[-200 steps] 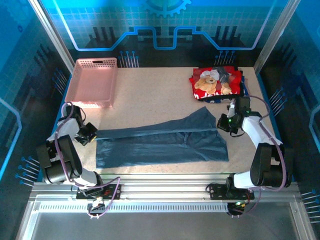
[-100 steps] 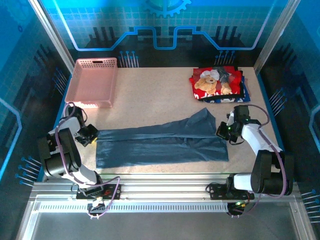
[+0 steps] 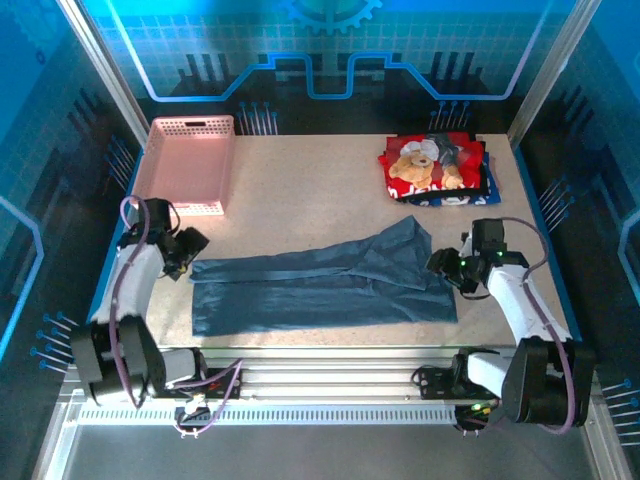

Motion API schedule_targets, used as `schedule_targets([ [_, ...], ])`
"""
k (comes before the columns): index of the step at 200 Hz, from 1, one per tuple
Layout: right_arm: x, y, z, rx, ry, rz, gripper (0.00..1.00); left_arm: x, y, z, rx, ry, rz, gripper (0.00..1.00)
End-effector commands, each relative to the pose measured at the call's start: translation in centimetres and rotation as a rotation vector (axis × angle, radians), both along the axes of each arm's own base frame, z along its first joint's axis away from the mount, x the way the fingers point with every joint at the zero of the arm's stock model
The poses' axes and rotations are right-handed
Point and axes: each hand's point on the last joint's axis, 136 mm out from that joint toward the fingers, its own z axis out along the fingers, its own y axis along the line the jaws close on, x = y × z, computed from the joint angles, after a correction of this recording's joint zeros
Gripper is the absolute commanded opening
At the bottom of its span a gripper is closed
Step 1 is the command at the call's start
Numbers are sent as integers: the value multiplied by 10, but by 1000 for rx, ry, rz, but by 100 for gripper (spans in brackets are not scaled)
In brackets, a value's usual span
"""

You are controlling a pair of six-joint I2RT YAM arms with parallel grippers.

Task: Fold and stack the t-shirts

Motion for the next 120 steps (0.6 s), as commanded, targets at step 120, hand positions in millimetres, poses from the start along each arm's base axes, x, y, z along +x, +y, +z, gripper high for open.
schedule_targets([
  [120, 100, 161, -26, -84, 12, 957, 52, -1, -161, 17, -98, -228, -534, 79],
])
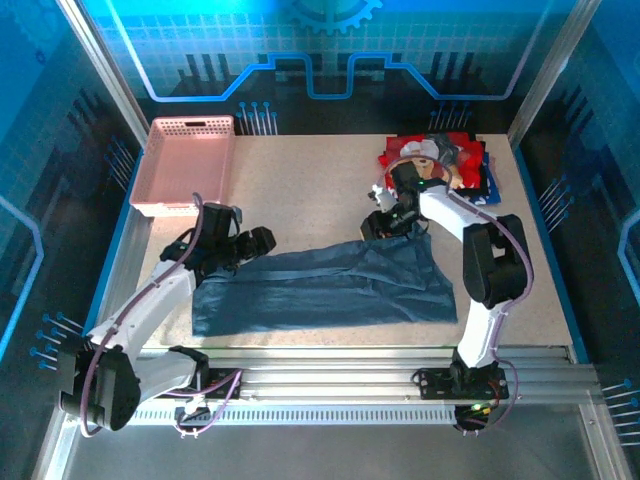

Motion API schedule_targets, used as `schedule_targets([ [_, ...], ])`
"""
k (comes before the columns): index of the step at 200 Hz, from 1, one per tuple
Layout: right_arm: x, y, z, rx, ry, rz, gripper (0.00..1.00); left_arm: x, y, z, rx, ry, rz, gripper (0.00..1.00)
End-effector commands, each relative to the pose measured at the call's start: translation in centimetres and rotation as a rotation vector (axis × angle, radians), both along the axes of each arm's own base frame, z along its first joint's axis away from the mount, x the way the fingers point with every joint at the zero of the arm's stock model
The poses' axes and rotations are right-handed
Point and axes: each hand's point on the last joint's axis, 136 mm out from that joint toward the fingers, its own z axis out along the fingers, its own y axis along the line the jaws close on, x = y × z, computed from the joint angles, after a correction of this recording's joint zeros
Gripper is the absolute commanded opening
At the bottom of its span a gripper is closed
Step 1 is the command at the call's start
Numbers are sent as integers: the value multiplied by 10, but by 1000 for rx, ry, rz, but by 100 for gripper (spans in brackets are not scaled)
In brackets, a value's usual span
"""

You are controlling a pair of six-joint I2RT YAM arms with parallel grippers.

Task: Fold and stack the t-shirts

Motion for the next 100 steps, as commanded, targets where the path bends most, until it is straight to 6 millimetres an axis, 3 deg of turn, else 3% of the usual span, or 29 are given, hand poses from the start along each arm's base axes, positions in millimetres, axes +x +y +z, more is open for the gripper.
schedule_targets([
  [1, -9, 2, -8, -57, 9, 102, 52, -10, 3, -5, 4, 4, 9, 79],
  [44, -24, 4, -27, -106, 35, 161, 52, -24, 14, -18, 49, 50, 36, 80],
  [100, -42, 1, -32, -139, 33, 199, 51, -31, 22, -3, 70, 6, 55, 84],
])
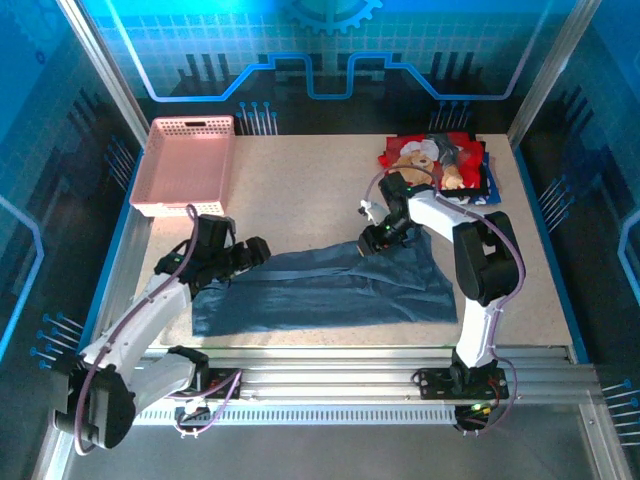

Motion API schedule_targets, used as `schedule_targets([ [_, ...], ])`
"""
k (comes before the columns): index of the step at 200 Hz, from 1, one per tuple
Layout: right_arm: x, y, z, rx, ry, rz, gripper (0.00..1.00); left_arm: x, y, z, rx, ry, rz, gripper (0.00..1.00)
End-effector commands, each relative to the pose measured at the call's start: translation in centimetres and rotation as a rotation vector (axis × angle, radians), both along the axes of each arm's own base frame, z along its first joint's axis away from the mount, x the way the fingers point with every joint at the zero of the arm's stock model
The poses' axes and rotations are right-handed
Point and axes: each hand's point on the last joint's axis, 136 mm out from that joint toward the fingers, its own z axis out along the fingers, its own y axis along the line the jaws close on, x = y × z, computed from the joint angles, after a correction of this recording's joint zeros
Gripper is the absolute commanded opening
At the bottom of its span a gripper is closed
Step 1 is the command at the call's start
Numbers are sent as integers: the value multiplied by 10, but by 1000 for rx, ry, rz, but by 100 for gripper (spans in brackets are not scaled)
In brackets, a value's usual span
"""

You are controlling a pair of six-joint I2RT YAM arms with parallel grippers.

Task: Fold and stack the t-shirts

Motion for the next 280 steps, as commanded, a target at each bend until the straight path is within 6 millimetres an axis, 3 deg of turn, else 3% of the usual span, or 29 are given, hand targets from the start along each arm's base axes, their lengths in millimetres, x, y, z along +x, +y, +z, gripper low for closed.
schedule_targets([
  [1, -18, -1, -4, -33, 16, 52, 51, -9, 6, 2, 20, 1, 15, 84],
  [29, -24, -3, -10, -47, 24, 63, 46, -14, 7, 12, 19, -25, 11, 84],
  [64, -23, 0, 0, -63, -20, 70, 22, -25, 11, 34, 49, -98, -40, 86],
  [103, -32, 3, 25, -72, -61, 100, 17, -49, 19, 69, 112, -178, -111, 90],
  [137, -57, 10, 34, -55, -46, 135, 11, -69, 28, 76, 131, -189, -97, 92],
  [175, -98, 18, 30, -53, 13, 182, 11, -76, 26, 72, 92, -180, -84, 96],
  [221, -132, 19, 23, -62, 60, 182, 20, -63, 17, 66, 49, -181, -89, 99],
  [239, -123, 13, 24, -84, 34, 124, 24, -53, 8, 57, 10, -168, -96, 99],
  [258, -95, 0, 38, -58, 8, -24, 37, -41, 0, 50, -4, -167, -108, 99],
  [280, -71, -21, 53, -49, -11, -147, 44, -27, -13, 43, 9, -156, -147, 99],
])
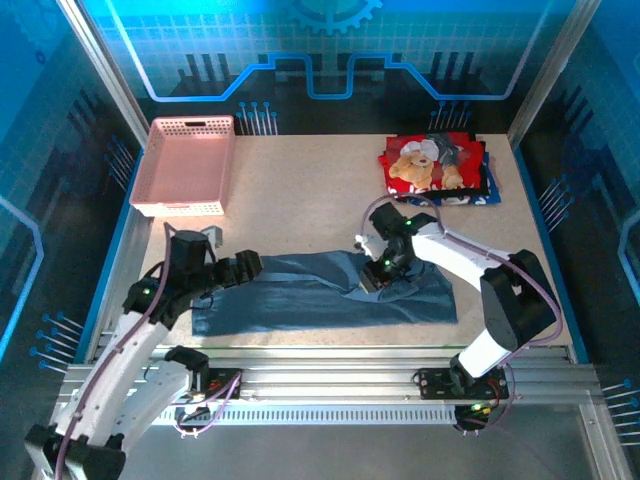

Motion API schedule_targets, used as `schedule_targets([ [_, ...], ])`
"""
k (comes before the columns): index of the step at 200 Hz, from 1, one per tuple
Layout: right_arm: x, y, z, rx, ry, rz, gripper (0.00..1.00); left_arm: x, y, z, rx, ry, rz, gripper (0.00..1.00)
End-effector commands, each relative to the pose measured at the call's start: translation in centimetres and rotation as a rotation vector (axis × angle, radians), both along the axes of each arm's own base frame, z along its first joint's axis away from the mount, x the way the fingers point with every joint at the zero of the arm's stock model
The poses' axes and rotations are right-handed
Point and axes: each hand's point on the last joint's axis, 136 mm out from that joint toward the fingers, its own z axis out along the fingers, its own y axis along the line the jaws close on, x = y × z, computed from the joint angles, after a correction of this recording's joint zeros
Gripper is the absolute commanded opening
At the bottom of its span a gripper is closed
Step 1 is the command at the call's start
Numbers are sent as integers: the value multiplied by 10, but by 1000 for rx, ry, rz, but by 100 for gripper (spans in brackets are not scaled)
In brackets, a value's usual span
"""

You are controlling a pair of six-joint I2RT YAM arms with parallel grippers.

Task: Fold and stack the t-shirts

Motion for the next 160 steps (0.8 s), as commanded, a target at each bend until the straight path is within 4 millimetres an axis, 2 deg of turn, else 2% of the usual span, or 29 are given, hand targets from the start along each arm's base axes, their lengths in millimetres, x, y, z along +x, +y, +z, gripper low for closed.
schedule_targets([
  [1, 30, -21, 27, 15, -51, -165, 45, 19, -20, 4, -34, -41, -51, 99],
  [34, 42, -82, 26, -102, -7, -398, 47, 42, -46, -13, -11, 5, -111, 99],
  [43, 41, -90, 25, -78, 21, -452, 47, 49, -57, -17, -10, 7, -132, 99],
  [63, 39, -94, 25, -12, 38, -497, 50, 66, -79, -24, -27, 18, -168, 99],
  [76, 37, -88, 22, 15, 57, -473, 52, 77, -93, -32, -44, 30, -185, 99],
  [105, 31, -83, 2, -25, 108, -418, 54, 98, -108, -63, -30, 107, -187, 99],
  [128, 34, -89, -17, -112, 119, -411, 53, 109, -107, -88, -14, 174, -145, 99],
  [141, 39, -96, -27, -171, 130, -421, 50, 114, -100, -102, -22, 202, -97, 98],
  [151, 47, -100, -33, -206, 116, -428, 46, 116, -91, -112, -28, 227, -50, 98],
  [160, 56, -103, -38, -227, 112, -439, 38, 116, -83, -121, -23, 250, -22, 98],
])
